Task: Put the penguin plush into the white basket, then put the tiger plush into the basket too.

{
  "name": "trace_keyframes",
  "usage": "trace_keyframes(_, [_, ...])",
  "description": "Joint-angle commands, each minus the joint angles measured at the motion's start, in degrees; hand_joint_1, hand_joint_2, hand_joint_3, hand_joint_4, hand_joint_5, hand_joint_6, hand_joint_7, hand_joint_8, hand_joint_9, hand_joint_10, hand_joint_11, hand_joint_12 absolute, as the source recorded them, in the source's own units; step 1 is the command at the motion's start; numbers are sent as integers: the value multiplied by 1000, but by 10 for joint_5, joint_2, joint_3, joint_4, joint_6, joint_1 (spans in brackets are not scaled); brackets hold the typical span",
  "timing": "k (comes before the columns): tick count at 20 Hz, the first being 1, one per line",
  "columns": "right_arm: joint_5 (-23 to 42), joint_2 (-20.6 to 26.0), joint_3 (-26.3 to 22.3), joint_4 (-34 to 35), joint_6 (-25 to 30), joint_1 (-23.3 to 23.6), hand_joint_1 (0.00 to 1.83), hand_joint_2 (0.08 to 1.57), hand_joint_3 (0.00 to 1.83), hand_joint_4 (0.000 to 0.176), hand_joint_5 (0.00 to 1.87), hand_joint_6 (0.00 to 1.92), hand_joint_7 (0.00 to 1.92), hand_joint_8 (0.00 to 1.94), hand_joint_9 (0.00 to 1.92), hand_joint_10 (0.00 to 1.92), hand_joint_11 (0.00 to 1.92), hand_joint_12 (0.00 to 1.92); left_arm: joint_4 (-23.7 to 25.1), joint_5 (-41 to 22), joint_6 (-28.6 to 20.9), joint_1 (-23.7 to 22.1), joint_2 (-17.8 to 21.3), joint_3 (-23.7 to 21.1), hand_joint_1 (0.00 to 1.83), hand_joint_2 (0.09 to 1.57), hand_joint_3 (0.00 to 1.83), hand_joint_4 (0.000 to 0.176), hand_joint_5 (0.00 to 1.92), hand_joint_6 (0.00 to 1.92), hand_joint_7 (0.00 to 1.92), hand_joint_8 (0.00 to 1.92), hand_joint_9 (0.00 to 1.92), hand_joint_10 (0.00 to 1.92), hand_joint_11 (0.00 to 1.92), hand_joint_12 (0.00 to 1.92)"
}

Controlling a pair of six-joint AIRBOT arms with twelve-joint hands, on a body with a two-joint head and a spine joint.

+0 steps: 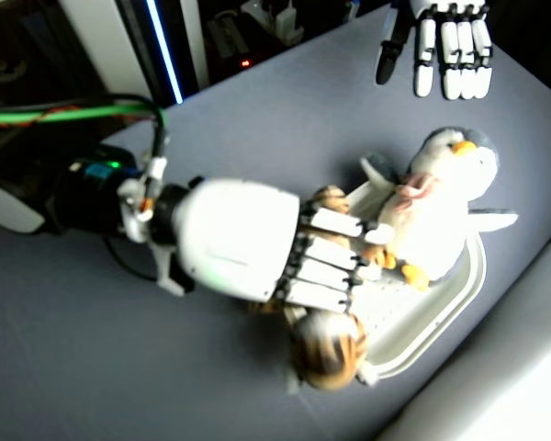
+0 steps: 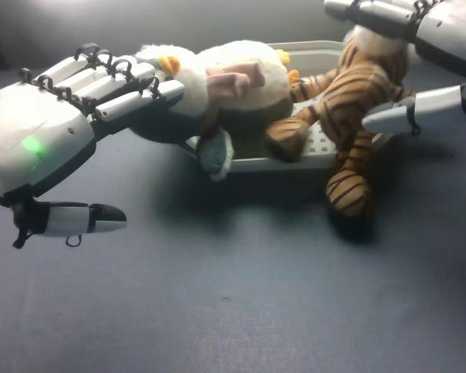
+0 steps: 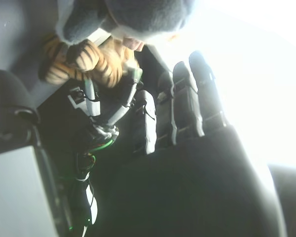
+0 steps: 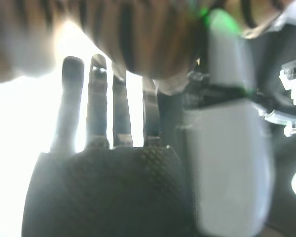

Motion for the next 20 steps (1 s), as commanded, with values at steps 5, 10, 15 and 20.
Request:
trace_keyframes(5, [213,55,-77,62,19,-72,721,1017,12,176,0,0,0,0,0,0,0,0,-24,-140,-47,37,5,-5,901,895,5,174,98,5,200,9,146,7,0,434])
trace_keyframes(10, [416,73,-128,135,114,-229,681,985,0,176,0,0,0,0,0,0,0,0,-63,-272,-89,115,21,-32,868,942,0,176,37,0,44,0,16,0,9,81])
trace_keyframes(15, [555,92,-169,159,124,-282,529,1111,7,51,115,9,174,9,239,22,288,101,-83,-373,-130,152,16,-37,771,958,1,124,10,1,100,1,119,9,0,324])
trace_keyframes(20, [583,100,-199,131,107,-281,447,1234,9,9,345,7,429,4,422,1,285,110,-70,-421,-148,143,12,-33,103,1266,16,43,565,113,255,4,318,6,0,599])
